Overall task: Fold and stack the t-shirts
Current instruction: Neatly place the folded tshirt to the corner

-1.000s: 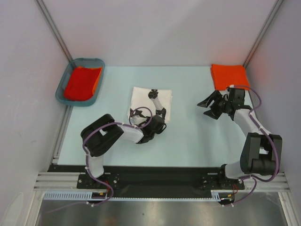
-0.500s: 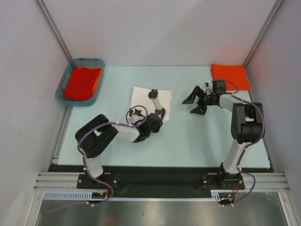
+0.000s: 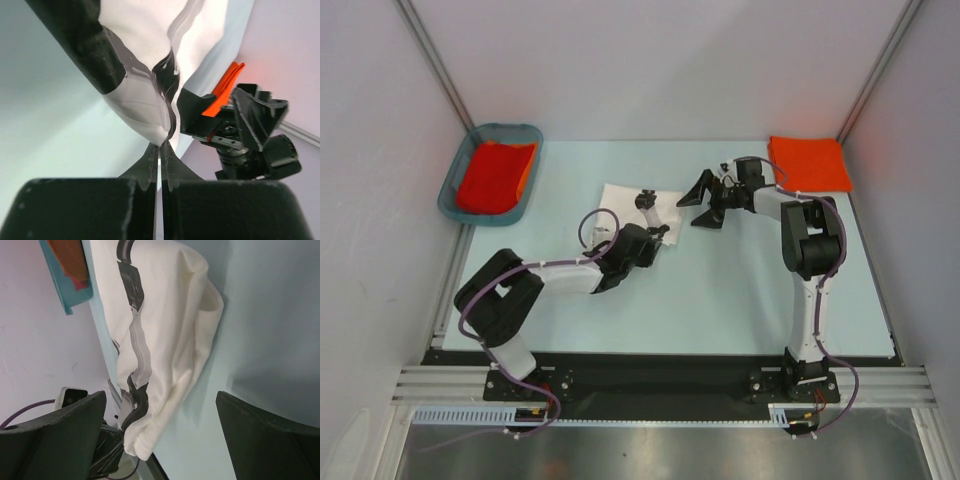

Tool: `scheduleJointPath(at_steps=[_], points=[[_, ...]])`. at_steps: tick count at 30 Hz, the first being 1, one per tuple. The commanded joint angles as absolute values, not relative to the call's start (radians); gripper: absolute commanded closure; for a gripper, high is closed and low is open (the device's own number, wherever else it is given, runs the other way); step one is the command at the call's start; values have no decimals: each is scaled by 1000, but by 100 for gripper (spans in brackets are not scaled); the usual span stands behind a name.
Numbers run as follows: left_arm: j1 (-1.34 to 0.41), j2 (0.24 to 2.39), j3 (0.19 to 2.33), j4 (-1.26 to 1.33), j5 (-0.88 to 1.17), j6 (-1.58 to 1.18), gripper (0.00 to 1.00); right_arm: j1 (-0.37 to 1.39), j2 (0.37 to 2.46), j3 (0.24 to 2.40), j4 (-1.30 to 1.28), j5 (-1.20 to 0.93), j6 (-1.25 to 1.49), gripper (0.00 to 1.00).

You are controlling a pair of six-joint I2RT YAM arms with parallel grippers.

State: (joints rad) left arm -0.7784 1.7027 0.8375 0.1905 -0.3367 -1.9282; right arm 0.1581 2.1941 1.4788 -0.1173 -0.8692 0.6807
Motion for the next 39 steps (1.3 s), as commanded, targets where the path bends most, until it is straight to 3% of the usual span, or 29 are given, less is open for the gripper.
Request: scheduleJointPath(at_steps=[1,23,26,29,30,31,34,37,39], points=[[-753,1620,859,181,-322,-1887,100,179,2203,1497,-94,-868,748,0],[-719,1548,816,184,-278,-1862,100,247,2318,1517,78,-624,1023,25],[-718,1542,805,189,-270,-1859,100,245,2335,1516,115,-624,1057,39],[-718,1533,785,207,-238,-1852,98,244,2341,1519,127,-608,1029,70],[-718,1528,775,206,-212,-1844,95,244,2333,1520,120,-592,988,87],[-718,1520,766,204,-197,-1824,84,239,2327,1517,111,-568,967,97],[-712,1444,712,192,-135,-1714,63,230,2280,1523,33,-523,817,100],[-712,1350,745,-1,-71,-1473,55,221,2186,1526,-195,-437,586,100],[-713,1271,749,-144,-67,-1320,55,215,2149,1543,-291,-387,479,100]])
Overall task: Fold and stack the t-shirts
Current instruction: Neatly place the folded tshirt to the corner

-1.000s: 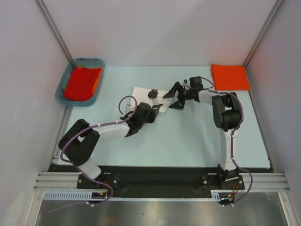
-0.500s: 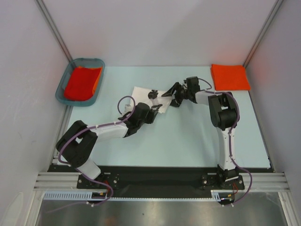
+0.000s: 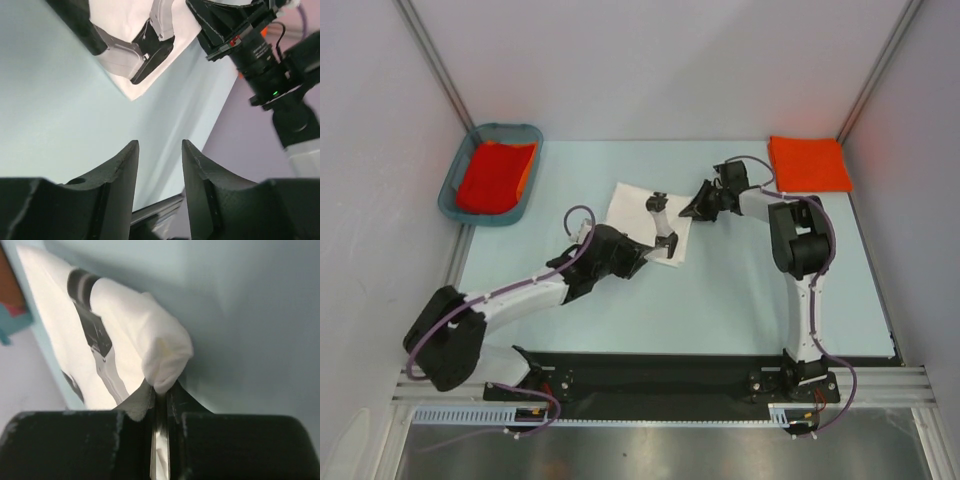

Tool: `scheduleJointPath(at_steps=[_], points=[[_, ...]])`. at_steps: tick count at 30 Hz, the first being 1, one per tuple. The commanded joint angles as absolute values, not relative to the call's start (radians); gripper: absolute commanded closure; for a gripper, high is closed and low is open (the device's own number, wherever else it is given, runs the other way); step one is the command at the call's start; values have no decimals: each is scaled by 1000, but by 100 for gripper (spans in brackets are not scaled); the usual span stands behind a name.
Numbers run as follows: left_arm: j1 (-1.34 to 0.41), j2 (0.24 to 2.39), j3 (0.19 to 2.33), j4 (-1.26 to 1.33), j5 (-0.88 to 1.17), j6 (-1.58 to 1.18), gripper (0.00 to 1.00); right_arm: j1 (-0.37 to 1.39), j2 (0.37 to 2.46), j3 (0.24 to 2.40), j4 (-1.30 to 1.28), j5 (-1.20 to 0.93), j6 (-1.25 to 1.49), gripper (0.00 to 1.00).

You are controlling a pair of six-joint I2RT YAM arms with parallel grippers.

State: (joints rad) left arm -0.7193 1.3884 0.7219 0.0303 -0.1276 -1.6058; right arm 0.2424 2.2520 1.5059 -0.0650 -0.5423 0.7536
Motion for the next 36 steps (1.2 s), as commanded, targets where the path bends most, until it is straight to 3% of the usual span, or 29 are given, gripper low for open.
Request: scheduleJointPath(at_steps=[1,8,15,30,36], points=[[-713,1237,736,-172,-87,-1287,54,203,2117,1552,-395,-377,362,100],[-638,1010,634,-239,-68,-964,53,94,1939,1558,-643,-201,96,100],[-600,937,640,-293,-66,-879,53,-34,1861,1678,-802,-86,-49,100],[-555,1028,707,-353,-32,-761,56,-129,2212,2363,-874,43,-210,100],[-546,1114,727,-342,14,-736,57,-129,2247,2400,-769,67,-209,100]])
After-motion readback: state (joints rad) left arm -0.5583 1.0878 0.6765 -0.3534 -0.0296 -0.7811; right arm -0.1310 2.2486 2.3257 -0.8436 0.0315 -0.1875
